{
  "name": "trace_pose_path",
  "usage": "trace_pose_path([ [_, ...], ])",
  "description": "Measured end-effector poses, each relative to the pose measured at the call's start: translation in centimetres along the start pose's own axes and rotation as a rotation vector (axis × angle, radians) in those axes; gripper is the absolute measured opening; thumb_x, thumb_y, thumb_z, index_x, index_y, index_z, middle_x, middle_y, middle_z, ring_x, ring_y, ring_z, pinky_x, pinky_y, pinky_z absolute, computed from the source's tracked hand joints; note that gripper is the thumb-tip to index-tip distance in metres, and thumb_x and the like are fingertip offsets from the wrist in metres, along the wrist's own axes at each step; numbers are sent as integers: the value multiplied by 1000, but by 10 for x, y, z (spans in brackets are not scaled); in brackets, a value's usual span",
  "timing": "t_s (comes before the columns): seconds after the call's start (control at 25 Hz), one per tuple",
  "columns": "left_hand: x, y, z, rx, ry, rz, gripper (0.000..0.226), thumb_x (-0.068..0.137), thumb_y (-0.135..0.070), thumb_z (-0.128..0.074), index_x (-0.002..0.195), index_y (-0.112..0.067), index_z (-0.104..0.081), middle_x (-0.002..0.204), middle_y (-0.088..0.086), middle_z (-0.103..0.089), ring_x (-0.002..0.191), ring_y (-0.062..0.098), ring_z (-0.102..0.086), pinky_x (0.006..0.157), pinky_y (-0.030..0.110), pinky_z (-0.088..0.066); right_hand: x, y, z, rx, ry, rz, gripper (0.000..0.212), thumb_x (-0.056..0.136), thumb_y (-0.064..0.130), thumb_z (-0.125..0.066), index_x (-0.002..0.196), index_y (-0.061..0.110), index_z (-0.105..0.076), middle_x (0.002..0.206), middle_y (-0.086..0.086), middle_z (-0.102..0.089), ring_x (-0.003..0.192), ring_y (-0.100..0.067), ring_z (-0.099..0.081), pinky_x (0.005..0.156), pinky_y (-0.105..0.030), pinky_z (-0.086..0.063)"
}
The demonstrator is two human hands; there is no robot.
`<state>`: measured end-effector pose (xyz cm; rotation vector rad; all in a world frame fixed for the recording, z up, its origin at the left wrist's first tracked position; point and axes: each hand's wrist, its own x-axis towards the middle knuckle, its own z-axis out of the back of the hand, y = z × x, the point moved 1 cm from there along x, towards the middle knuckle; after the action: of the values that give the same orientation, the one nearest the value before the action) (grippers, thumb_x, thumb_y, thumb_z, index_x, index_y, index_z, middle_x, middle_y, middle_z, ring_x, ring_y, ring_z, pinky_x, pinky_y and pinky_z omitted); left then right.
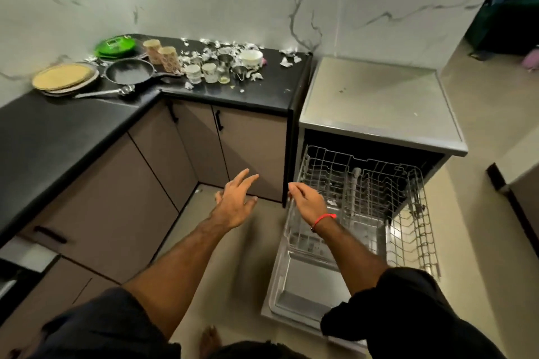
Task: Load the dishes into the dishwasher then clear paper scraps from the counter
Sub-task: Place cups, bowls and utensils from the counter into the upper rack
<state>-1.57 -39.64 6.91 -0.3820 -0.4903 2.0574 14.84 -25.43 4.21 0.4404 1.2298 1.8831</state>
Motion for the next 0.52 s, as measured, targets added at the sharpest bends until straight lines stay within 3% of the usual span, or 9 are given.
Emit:
trace_pose_path([
  [0.28, 51, 111, 123, 9, -95, -15, 59, 98, -31, -60, 151, -37, -36, 165, -9, -17, 146, 24, -28, 112, 56, -24, 76, 112, -97, 111, -89, 29, 20, 91, 27, -62, 110, 25, -69, 100, -4, -73, 99, -20, -67, 97, -41, -50],
  [0.52, 73, 164, 173, -21, -112, -27, 59, 98, -33, -60, 151, -38, -35, 165, -7, -17, 148, 24, -26, 113, 58, -23, 99, 171, -137, 133, -128, 81, 24, 91, 19, -61, 113, 26, -67, 93, -6, -72, 92, -21, -68, 93, -39, -53],
])
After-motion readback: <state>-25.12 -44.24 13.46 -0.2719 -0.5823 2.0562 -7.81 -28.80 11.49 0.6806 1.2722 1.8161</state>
